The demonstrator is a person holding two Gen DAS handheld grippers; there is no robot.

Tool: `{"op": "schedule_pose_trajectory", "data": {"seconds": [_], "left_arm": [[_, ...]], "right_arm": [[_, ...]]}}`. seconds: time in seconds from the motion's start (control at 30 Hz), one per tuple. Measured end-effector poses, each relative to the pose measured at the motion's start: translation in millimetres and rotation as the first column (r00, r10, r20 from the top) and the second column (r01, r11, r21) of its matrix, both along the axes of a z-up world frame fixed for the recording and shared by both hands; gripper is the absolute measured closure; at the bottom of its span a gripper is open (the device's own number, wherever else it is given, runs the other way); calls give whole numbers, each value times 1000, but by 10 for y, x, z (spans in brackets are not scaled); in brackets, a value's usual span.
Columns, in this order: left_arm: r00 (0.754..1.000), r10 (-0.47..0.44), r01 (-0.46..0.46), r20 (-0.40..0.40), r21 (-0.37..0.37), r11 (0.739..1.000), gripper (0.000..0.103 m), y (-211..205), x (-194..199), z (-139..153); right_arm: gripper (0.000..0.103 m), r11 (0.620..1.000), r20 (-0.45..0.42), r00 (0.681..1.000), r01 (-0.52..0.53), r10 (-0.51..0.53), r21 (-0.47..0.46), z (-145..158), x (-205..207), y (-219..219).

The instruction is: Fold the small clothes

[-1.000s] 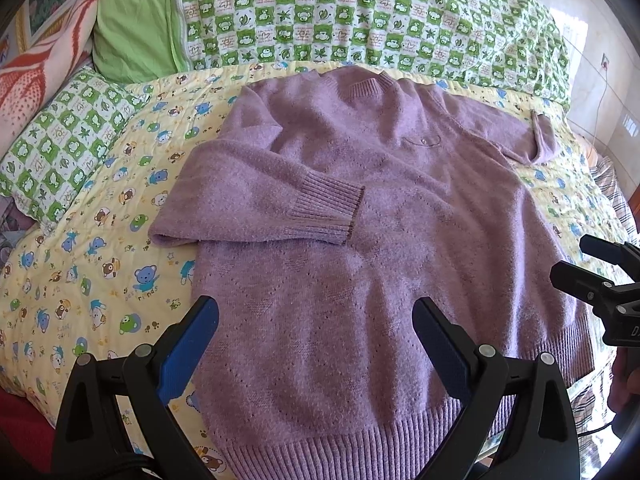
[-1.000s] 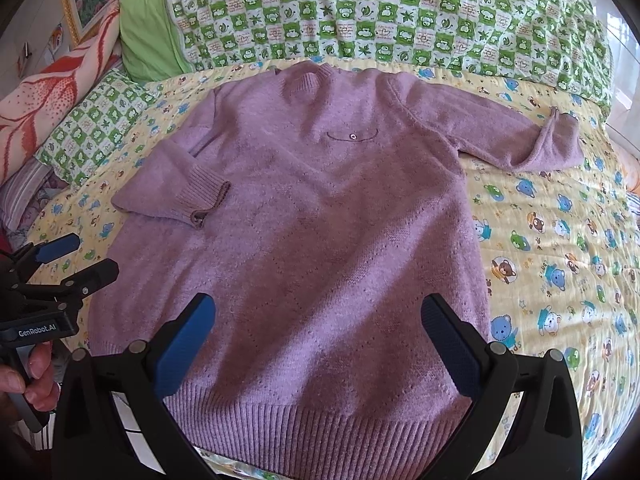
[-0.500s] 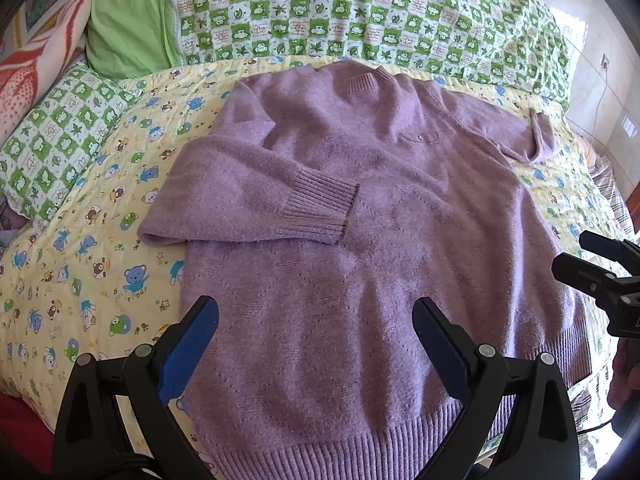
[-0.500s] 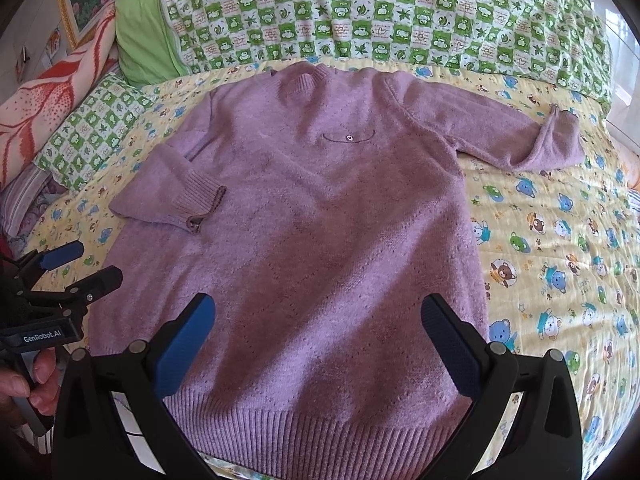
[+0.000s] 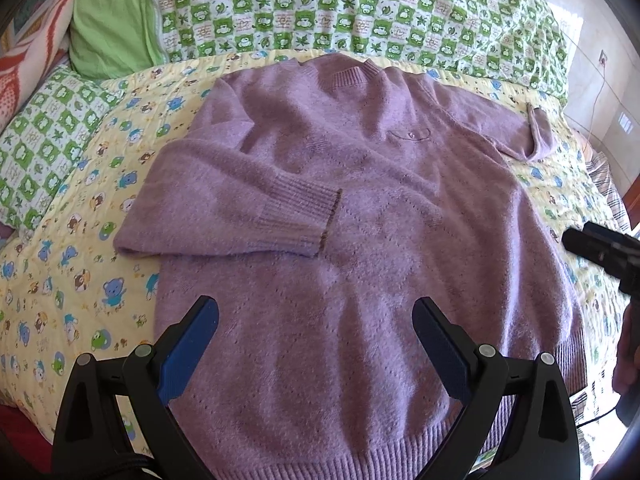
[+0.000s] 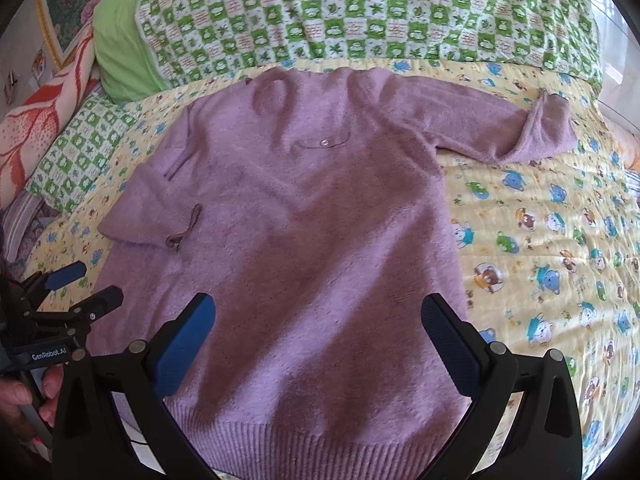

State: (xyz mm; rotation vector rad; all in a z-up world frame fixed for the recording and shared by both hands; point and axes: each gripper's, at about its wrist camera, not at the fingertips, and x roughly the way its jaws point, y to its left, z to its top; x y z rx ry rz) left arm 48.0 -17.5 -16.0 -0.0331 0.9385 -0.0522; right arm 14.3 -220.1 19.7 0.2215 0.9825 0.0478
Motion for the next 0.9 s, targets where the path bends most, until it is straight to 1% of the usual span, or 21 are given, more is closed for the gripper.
{"op": "schedule_pose_trajectory", "data": {"seconds": [0.07, 0.17, 0.3, 0.37, 0.43, 0.5, 0.6, 0.63, 0.73, 0.83, 0.9], "left_arm": [[1000, 1, -1, 0, -1, 1000, 5, -6, 94, 10], [1000, 7, -7, -3, -2, 1000, 5, 1, 301, 41], [1000, 16, -16, -15, -24, 1000, 5, 55, 696, 104], [1000, 18, -19, -22, -41, 999, 5, 77, 952, 141], [999, 21, -23, -28, -48, 999, 5, 86, 1184, 160], [999, 27, -29, -33, -61, 998, 5, 93, 1413, 183], [999, 28, -31, -30, -86, 996, 5, 90, 1750, 210], [999, 26, -29, -33, -91, 995, 5, 80, 1833, 197], [998, 9, -16, -59, -119, 993, 5, 57, 2179, 124], [996, 16, -25, -86, -103, 994, 5, 43, 2512, -4], [994, 26, -38, -104, -112, 993, 5, 83, 2730, -96]], "right_arm": [[1, 1000, 2, 1000, 30, -30, 2, 24, 53, -130], [1, 995, -4, 995, 99, -99, 3, 47, 184, -441], [1, 978, -23, 978, 208, -208, -15, 50, 458, -938], [2, 963, -15, 964, 266, -267, -40, 79, 622, -1217], [6, 950, -13, 950, 311, -311, -41, 81, 778, -1445], [14, 927, -24, 927, 372, -373, -37, 68, 970, -1718], [22, 905, -20, 905, 426, -426, -17, 42, 1247, -2053], [24, 898, -22, 898, 439, -440, -32, 22, 1358, -2141], [27, 880, -19, 880, 473, -474, -32, -69, 1666, -2429], [27, 861, -23, 861, 508, -508, -29, -180, 1937, -2713], [27, 854, -40, 853, 519, -521, -39, -274, 2120, -2864]]}}
